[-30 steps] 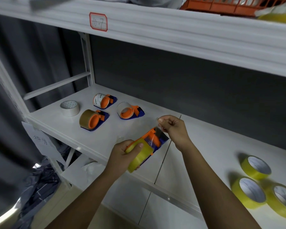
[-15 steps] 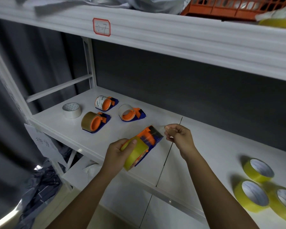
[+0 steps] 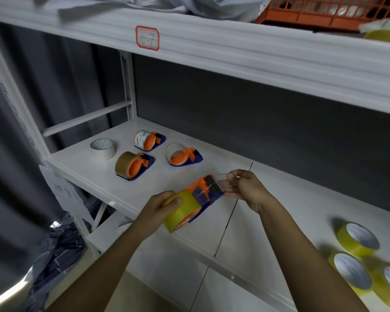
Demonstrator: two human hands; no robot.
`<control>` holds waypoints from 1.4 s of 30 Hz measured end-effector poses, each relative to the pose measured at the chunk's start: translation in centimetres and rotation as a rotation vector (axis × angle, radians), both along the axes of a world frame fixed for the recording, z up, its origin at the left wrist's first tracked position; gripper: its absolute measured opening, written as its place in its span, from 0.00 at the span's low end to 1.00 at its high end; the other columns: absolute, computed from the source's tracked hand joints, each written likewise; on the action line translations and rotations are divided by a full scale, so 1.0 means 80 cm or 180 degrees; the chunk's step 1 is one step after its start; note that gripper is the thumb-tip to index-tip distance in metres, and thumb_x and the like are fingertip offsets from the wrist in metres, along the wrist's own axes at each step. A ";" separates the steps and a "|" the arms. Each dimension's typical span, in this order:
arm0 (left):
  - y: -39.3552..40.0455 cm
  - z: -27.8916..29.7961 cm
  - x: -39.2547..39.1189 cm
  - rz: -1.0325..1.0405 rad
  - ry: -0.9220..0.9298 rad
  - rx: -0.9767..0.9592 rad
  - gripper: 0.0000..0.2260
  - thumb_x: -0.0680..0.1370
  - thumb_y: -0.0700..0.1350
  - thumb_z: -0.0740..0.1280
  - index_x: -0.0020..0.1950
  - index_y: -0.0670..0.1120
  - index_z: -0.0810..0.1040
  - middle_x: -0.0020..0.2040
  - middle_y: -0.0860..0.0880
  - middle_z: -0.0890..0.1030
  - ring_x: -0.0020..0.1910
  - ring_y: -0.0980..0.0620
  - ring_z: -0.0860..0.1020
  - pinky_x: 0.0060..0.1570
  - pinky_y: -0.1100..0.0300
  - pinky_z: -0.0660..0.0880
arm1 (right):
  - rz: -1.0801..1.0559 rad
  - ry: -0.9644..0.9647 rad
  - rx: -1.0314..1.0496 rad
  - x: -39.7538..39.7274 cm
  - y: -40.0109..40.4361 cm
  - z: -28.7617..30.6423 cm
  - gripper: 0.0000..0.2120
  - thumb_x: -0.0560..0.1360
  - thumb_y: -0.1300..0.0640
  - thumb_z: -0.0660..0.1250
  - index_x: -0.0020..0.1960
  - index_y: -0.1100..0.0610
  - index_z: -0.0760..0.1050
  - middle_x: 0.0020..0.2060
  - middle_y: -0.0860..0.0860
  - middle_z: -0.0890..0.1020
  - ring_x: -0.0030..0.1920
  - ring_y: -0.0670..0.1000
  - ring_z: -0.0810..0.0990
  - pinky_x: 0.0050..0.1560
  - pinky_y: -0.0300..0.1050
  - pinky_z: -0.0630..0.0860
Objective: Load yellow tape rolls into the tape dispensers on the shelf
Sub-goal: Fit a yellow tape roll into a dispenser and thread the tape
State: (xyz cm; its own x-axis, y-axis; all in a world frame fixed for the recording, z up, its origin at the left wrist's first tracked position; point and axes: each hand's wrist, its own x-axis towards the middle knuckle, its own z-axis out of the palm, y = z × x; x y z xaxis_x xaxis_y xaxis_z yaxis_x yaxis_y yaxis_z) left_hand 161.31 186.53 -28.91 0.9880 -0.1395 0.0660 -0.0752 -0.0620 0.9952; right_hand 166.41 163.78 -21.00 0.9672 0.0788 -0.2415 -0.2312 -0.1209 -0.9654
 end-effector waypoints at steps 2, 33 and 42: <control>0.004 0.000 0.004 -0.0130 0.0085 0.0072 0.07 0.75 0.48 0.66 0.47 0.44 0.77 0.41 0.49 0.80 0.41 0.55 0.79 0.40 0.62 0.76 | 0.0049 0.0009 0.0083 -0.001 0.002 0.003 0.09 0.81 0.63 0.56 0.45 0.59 0.72 0.38 0.54 0.82 0.35 0.47 0.83 0.33 0.36 0.80; 0.018 0.013 0.033 0.1402 -0.0190 0.0374 0.25 0.76 0.47 0.68 0.19 0.50 0.67 0.19 0.54 0.65 0.22 0.60 0.67 0.25 0.72 0.65 | -0.0177 -0.1446 -0.0705 -0.008 0.049 -0.028 0.07 0.78 0.57 0.63 0.46 0.51 0.80 0.39 0.39 0.80 0.41 0.35 0.78 0.41 0.24 0.72; 0.018 0.010 0.026 0.1384 -0.0364 0.0339 0.25 0.75 0.46 0.69 0.20 0.50 0.63 0.20 0.53 0.61 0.22 0.58 0.62 0.29 0.63 0.64 | -0.0143 -0.0805 -0.0329 -0.004 0.061 -0.032 0.12 0.78 0.55 0.63 0.41 0.59 0.81 0.39 0.55 0.81 0.42 0.50 0.76 0.48 0.48 0.75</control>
